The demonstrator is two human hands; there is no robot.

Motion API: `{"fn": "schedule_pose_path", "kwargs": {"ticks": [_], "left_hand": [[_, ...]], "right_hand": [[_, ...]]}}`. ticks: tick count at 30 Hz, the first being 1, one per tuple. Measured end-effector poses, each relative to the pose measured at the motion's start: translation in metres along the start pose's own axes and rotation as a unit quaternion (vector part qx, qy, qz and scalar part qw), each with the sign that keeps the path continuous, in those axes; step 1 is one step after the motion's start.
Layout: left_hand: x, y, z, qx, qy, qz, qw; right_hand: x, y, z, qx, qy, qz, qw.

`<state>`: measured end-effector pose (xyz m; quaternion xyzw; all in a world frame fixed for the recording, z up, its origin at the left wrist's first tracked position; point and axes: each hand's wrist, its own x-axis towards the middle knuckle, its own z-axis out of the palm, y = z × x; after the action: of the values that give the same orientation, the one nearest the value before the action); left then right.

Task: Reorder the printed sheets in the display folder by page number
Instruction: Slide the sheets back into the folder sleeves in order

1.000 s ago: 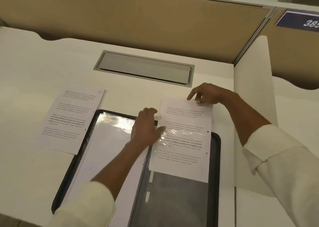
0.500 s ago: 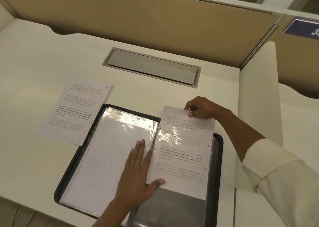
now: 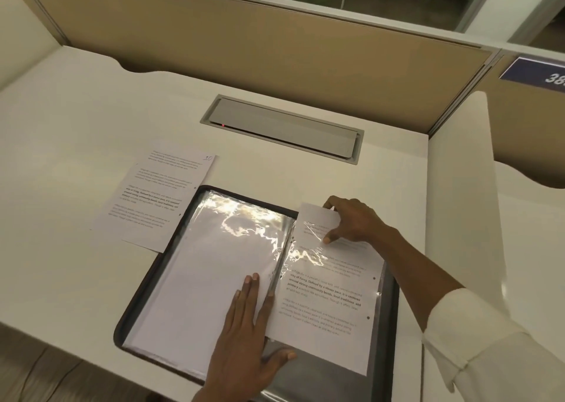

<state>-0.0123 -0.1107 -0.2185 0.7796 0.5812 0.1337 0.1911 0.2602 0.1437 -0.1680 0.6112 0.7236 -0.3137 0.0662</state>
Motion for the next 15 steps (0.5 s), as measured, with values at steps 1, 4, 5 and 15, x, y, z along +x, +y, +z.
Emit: {"fn": "schedule_pose_path", "kwargs": {"ticks": [1,4,5,15], "left_hand": [[-0.004,0.0,-0.001,0.0,-0.001,-0.001,1.0],[-0.015,-0.001,-0.002,-0.002,-0.002,-0.01,1.0],[-0.019,-0.002,-0.002,-0.002,-0.002,-0.015,1.0],[-0.048,-0.015,0.003,0.011,-0.008,-0.033,0.999]], "right_hand": [[0.001,-0.004,0.0,-0.011,0.002,0.002,1.0],[0.005,-0.009,-0.002,-0.014,-0.006,-0.001,1.0],[0.006,-0.009,-0.004,-0.009,-0.015,-0.007,1.0],[0.007,-0.02,-0.011,0.057,-0.109,-0.018,0.992]]}}
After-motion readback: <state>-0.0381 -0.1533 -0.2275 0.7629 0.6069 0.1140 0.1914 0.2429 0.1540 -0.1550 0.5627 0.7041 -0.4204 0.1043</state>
